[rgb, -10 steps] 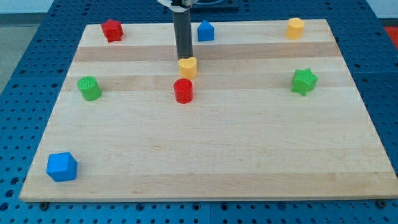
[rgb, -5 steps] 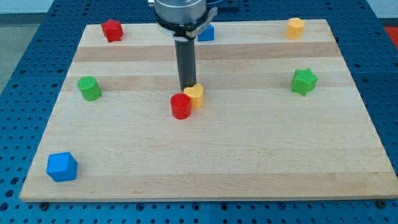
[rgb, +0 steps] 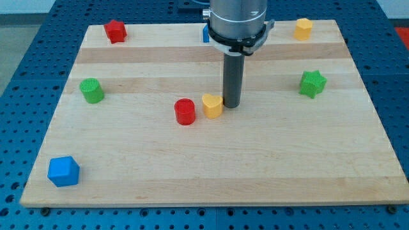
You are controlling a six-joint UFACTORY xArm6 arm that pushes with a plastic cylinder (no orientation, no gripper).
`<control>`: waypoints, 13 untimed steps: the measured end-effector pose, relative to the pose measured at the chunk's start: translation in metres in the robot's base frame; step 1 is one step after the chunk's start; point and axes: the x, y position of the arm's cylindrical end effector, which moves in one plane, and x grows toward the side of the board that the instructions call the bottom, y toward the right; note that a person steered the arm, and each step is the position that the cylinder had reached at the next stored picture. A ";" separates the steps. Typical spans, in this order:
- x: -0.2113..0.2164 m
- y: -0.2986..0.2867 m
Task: Move the yellow heart to the bottom center of the board
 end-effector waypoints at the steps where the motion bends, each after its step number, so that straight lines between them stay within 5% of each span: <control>1: -0.020 0.003; 7: 0.009 -0.062; 13: 0.097 -0.065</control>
